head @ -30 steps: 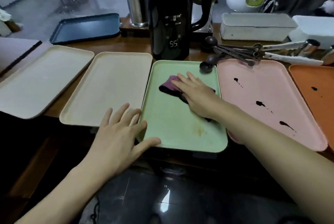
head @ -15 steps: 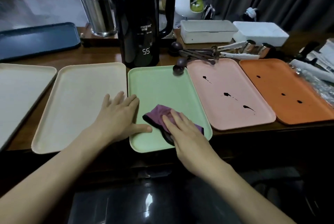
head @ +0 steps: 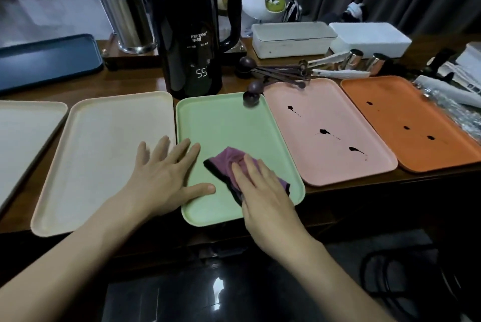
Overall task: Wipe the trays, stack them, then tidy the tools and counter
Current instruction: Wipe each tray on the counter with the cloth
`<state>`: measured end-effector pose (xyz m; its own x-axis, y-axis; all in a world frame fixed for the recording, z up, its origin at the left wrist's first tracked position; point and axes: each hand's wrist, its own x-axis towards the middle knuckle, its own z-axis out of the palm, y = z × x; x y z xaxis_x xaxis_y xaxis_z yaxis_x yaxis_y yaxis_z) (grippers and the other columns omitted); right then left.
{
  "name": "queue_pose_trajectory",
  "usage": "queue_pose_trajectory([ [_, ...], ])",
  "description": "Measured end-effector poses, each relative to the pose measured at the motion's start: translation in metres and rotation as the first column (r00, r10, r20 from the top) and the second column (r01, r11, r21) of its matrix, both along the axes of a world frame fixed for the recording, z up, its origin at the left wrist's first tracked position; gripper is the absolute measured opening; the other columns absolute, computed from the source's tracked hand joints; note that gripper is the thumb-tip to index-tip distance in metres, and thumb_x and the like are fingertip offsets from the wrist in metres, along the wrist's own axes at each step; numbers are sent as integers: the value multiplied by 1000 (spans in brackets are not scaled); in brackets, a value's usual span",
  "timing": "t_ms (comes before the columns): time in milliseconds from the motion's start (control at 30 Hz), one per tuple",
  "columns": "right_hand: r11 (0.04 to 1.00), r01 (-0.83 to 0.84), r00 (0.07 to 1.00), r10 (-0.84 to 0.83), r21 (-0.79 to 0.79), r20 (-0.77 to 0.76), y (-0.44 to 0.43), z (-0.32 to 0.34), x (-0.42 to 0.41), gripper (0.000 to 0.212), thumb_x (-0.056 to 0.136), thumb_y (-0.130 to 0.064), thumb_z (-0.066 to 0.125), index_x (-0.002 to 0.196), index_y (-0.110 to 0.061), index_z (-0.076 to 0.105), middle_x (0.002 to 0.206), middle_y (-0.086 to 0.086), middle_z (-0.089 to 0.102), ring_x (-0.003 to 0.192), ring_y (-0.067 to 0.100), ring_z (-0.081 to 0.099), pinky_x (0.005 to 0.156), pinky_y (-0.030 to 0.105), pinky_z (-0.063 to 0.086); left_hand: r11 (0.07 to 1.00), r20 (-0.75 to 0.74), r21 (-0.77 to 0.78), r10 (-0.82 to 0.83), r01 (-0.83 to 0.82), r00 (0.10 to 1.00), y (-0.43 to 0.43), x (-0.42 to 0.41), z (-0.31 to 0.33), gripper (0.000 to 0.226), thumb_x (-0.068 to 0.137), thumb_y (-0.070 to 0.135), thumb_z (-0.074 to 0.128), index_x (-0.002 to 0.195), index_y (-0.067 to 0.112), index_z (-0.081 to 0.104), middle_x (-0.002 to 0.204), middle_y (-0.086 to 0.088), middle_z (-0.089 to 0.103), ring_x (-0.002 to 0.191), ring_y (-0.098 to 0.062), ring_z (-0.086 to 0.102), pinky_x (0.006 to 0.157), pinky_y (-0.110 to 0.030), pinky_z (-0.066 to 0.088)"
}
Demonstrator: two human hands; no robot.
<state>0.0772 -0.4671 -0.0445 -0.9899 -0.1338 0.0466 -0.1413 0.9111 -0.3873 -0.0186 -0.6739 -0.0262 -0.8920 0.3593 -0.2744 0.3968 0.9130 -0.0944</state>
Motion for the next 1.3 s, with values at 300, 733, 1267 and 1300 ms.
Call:
queue_pose_trajectory([
  [300, 996, -6, 1000, 6, 84, 8, 37, -4, -110, 77, 90, 4, 45, 159, -21, 21, 168, 9, 5, 151, 32, 12, 122, 45, 13, 1000, 86, -20, -10, 12, 996, 0, -3, 3, 120, 53, 101, -9, 156, 40, -23, 170, 6, -17, 154, -28, -23, 121, -61, -10],
  [733, 983, -163, 987, 163, 85, 8, 10, -3, -95, 55, 106, -33, 41, 158, -24, 26, 167, 1, 15, 153, 30, 10, 123, 46, 14, 995, 85, 98, 23, -31, 996, 5, 4, -2, 116, 63, 101, 5, 157, 39, -23, 170, 3, -16, 154, -29, -23, 121, -61, -11],
  [1267, 967, -196, 978, 204, 161, -33, -7, -3, -185, 49, 105, -18, 38, 154, -22, 32, 162, 3, 27, 148, 33, 21, 119, 45, 22, 988, 93, 126, 81, -93, 992, 8, 8, -3, 110, 76, 97, 22, 161, 36, -13, 169, 7, -18, 153, -28, -28, 120, -61, -13],
  [1300, 962, -222, 974, 226, 159, -10, 1, 0, -171, 50, 106, -18, 37, 156, -21, 30, 164, 3, 24, 149, 32, 19, 119, 42, 19, 987, 92, 130, 82, -94, 992, 9, 8, -3, 110, 76, 97, 22, 161, 36, -13, 169, 7, -18, 153, -28, -28, 120, -62, -13],
])
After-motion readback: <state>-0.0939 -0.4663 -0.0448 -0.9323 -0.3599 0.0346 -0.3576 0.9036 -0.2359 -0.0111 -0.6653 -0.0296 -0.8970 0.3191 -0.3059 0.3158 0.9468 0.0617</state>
